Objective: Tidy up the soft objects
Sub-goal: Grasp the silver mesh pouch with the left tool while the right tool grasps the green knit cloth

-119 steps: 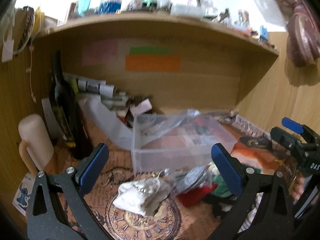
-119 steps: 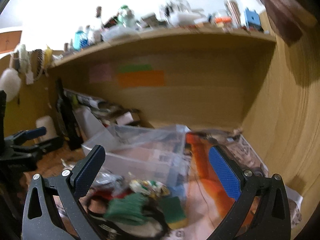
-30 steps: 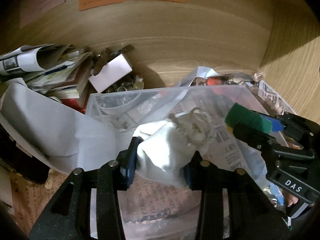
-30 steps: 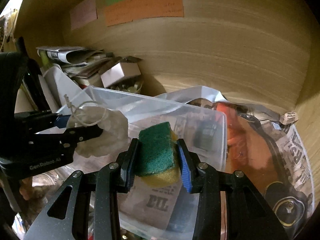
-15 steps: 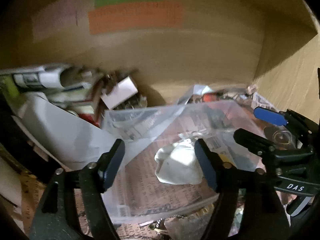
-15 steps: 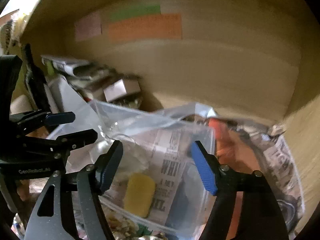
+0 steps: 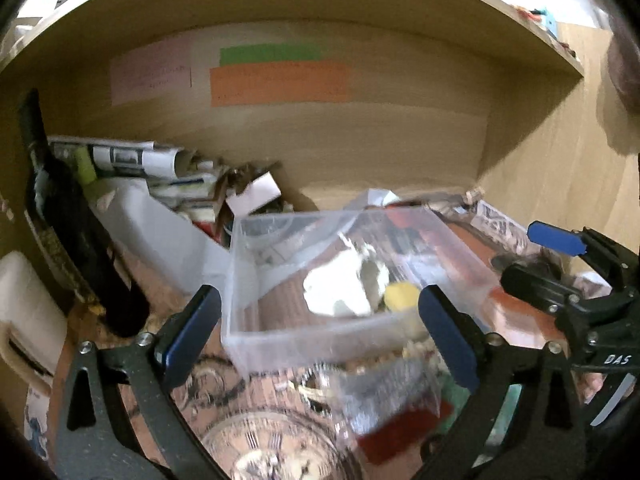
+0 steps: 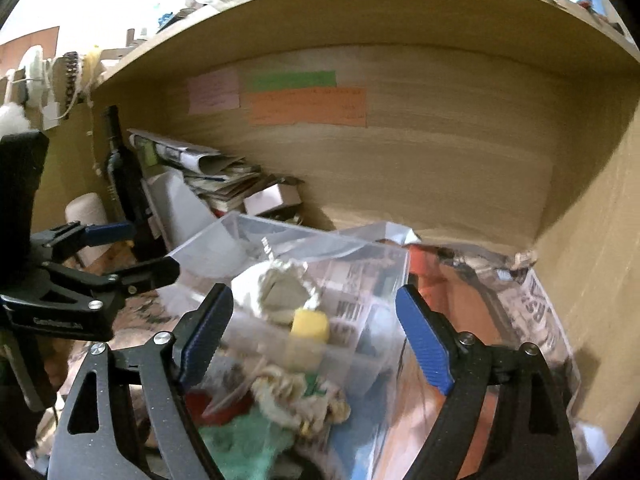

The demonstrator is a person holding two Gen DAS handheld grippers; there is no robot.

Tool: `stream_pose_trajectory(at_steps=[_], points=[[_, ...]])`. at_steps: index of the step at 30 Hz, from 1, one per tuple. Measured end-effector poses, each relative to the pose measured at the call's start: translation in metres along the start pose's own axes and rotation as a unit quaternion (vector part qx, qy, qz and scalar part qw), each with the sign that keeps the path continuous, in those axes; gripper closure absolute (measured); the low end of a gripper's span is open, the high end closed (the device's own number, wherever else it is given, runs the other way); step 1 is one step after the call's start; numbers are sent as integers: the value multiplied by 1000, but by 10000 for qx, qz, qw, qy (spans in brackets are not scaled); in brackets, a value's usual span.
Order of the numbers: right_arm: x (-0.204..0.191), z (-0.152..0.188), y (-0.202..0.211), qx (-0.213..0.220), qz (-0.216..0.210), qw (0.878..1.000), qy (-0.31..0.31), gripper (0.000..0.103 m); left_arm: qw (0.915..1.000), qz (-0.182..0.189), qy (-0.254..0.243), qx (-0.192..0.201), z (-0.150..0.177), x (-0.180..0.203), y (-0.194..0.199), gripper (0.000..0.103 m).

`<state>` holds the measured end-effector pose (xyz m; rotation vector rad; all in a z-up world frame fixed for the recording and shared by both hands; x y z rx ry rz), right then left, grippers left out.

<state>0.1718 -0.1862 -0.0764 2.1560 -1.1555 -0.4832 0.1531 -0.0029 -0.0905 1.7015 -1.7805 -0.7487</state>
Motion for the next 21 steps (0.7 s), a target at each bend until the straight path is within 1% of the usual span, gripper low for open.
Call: stream_pose_trajectory(at_steps=[3, 8, 16, 19, 21], points=[[-4, 14, 3, -77, -59, 9999, -58, 21, 10000, -62, -33, -58, 13, 2, 1, 3], [-12, 39, -2, -328, -125, 9992, -193, 21, 9997, -29, -29, -243, 35, 3, -2, 2], [-19, 74, -21, -848, -403, 9948, -400, 21, 9975, 191, 82, -674, 65, 9, -25, 3], [-22, 82, -23, -943, -461, 9937, -388, 27, 9967, 231, 86, -775, 70, 13, -33, 3], [-24, 85, -24, -1001, -535, 9929, -356, 34, 9961, 290, 70, -826, 72, 17, -37, 3]])
Point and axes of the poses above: each gripper's, at about its wrist camera, not at the fingertips, and y roughly against the way its jaws point, x to its right, z to its underside, the point moved 5 cm from there along -y, roughly the way its jaws point, and after that the axes turned 15 degrees about -x, right-handed, at the moved point
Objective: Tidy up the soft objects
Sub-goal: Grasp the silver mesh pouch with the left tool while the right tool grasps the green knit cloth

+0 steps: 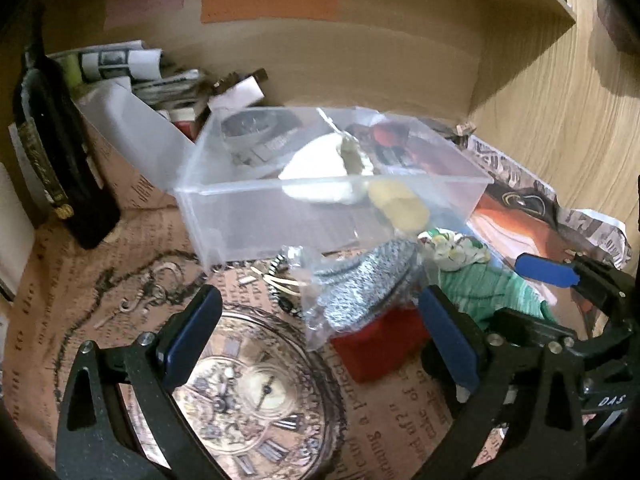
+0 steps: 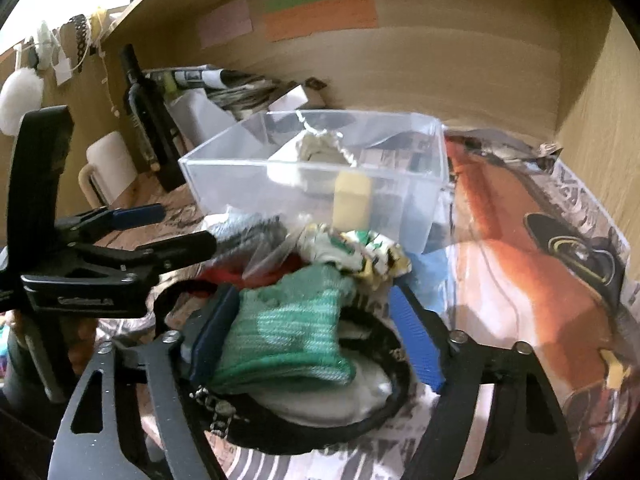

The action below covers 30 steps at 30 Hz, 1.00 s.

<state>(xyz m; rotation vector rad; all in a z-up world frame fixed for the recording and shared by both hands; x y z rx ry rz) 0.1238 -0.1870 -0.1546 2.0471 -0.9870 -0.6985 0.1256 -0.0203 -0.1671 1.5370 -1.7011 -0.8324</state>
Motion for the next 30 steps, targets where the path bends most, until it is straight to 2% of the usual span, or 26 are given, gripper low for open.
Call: stream_pose_trajectory(at_steps=[2, 5, 8, 10, 11, 15, 17, 21, 25, 30], points=[[-1, 2, -3, -68, -38, 10000, 37, 38, 10000, 66, -28, -16, -1, 5, -4, 3], [0, 5, -9, -149, -101, 9998, 48, 51, 9999, 105, -66, -66, -7, 15, -12, 3], [0, 7, -9, -111, -158, 9998, 23, 56, 9998, 124, -157, -71, -10, 23, -18, 6], [0, 8, -9, -107, -183, 9998, 39, 64, 9995, 152, -240, -112, -12, 28, -22, 16], [1, 8, -9, -107, -208, 9997, 40, 69, 9994, 186, -265, -154, -12, 30, -25, 18], [2, 7, -7, -34, -269, 9996, -4, 76, 9992, 186, -292, -216, -11, 31, -30, 33], [3, 6, -5, 41, -281, 9996, -52, 79, 9992, 230, -243, -214, -11, 28, -31, 41], [5, 3, 3, 168, -300, 9993, -113, 81, 9994, 302, -114, -148, -9, 18, -27, 63], [7, -2, 14, 342, -295, 9989, -117, 81, 9994, 360, 17, -14, -8, 8, -16, 69], [7, -10, 33, 634, -228, 9977, -75, 81, 9991, 341, 52, 229, -8, 4, 5, 70]])
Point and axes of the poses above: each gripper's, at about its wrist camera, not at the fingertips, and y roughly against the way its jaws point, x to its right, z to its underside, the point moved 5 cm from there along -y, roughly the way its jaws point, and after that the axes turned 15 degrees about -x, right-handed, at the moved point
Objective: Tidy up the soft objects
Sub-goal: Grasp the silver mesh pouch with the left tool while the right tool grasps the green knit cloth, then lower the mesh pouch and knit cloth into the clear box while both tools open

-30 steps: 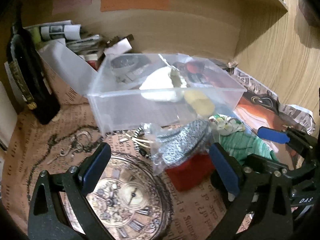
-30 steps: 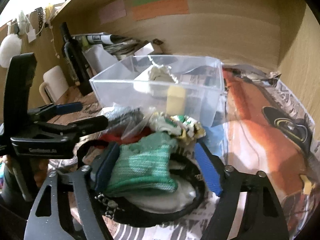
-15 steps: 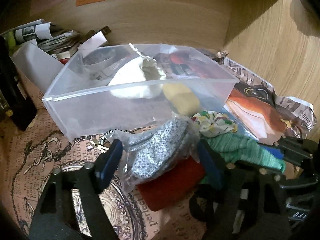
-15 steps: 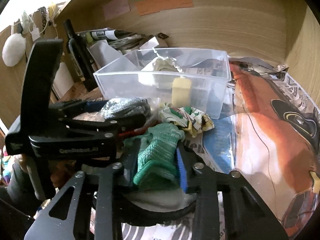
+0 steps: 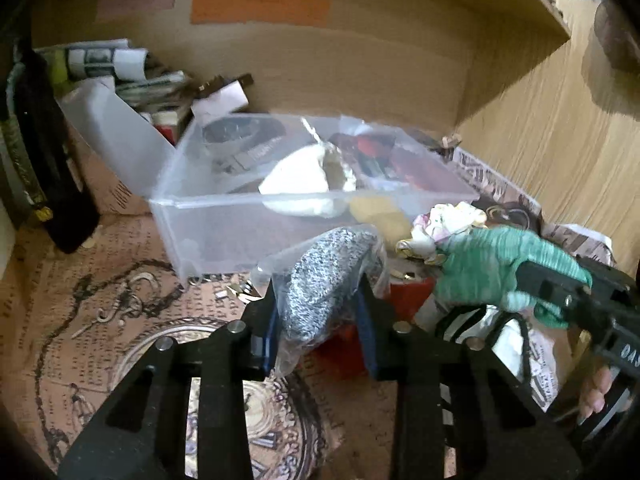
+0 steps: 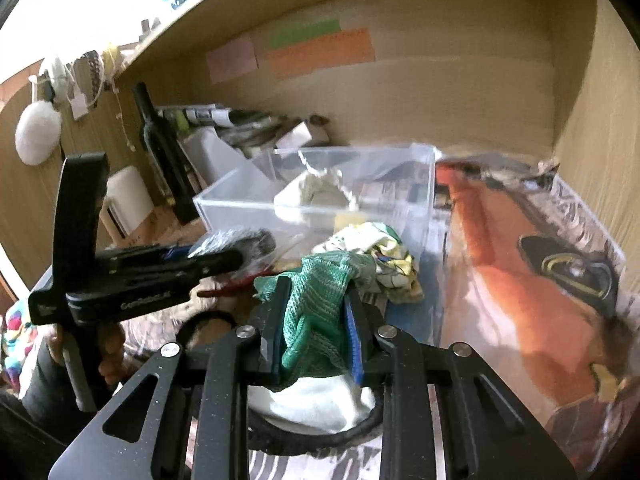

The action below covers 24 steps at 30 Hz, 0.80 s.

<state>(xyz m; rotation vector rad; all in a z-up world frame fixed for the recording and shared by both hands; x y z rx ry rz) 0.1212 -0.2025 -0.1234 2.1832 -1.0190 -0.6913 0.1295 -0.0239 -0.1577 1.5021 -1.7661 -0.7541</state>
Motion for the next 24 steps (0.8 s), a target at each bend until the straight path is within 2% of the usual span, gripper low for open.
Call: stream_pose_trajectory(at_steps=[9, 15, 24], points=[[2, -32, 27, 645, 165, 9978, 46, 81, 9978, -137, 24, 642, -11, -8, 50, 70], [2, -58, 34, 1021, 348, 9940, 188, 81, 9943, -369, 53, 995, -29, -16, 69, 70], [9, -98, 20, 1173, 590, 9909, 288, 81, 9930, -573, 188, 1011, -64, -30, 59, 70]])
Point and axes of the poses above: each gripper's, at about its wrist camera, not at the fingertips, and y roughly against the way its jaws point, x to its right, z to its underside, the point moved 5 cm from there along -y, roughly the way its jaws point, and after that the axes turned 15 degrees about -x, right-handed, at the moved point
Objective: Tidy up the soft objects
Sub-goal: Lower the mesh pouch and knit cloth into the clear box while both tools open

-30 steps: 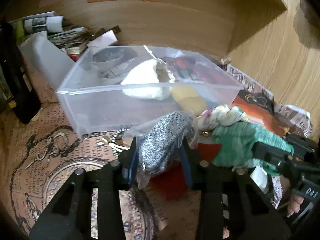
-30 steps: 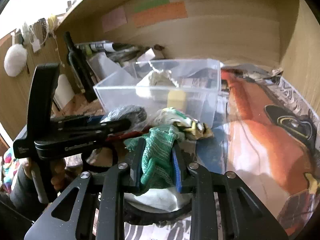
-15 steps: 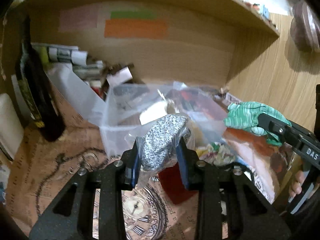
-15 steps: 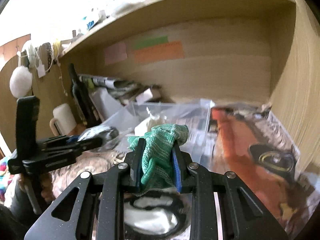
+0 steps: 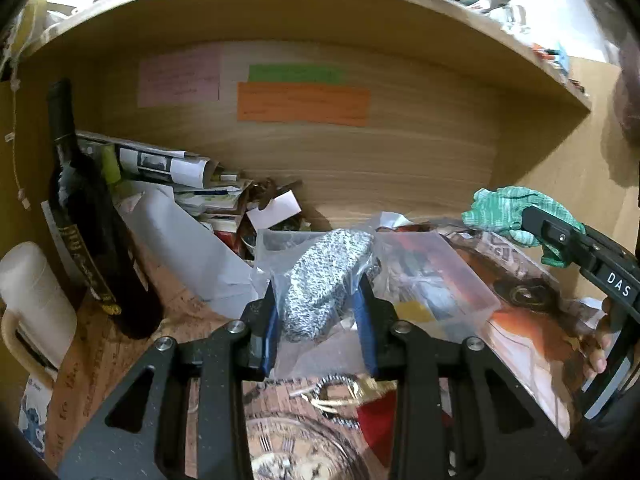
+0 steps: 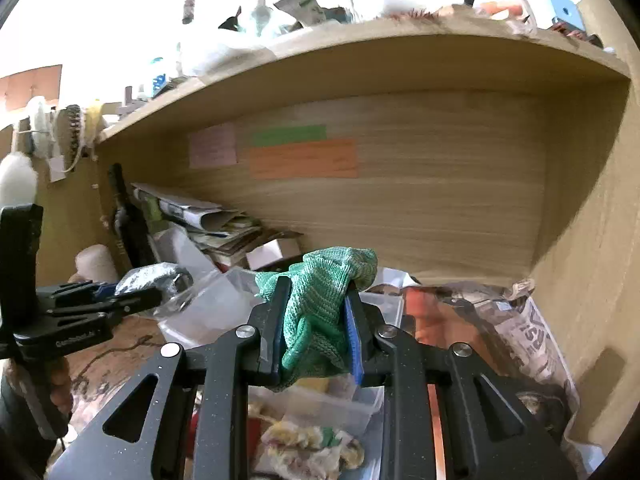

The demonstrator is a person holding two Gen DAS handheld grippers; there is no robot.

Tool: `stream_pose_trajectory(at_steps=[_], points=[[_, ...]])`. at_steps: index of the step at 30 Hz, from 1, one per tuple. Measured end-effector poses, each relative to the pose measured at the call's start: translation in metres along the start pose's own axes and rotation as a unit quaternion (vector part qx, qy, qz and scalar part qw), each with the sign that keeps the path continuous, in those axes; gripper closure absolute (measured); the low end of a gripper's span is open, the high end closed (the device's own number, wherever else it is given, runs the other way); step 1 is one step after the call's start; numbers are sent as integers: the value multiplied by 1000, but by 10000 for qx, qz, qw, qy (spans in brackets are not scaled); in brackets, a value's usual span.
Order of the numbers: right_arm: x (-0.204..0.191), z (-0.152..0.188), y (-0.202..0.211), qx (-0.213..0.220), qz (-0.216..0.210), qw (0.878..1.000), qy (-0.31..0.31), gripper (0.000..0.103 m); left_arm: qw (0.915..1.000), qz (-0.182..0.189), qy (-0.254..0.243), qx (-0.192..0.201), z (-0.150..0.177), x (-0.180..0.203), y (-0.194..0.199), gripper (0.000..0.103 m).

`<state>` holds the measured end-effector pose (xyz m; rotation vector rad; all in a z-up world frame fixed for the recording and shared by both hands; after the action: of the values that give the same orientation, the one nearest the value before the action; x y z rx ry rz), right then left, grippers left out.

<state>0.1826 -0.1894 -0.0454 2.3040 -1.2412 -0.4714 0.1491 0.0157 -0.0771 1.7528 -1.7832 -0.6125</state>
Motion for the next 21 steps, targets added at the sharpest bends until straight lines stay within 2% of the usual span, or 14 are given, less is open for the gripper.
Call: stream_pose_trajectory(at_steps=[7, 16, 21], points=[[10, -10, -39, -311, 83, 9995, -27, 81, 9997, -138, 36, -211, -24, -4, -33, 70], [20, -1, -106, -1330, 433, 9898, 261, 81, 9959, -170, -26, -885, -35, -5, -91, 70], [21, 7, -126, -1704, 494, 9836, 338, 81, 9922, -287, -162, -1199, -37, -2, -121, 70]])
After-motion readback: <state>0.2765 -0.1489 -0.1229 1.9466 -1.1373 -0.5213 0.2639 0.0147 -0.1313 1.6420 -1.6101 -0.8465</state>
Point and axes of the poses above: each gripper's, at about its wrist camera, not at the fingertips, and y roughly against the way its jaws point, x to its right, z to its underside, the point moved 5 cm from there along -y, roughly the way its jaws point, and after that the axes turned 15 degrees about -x, right-handed, at the moved point
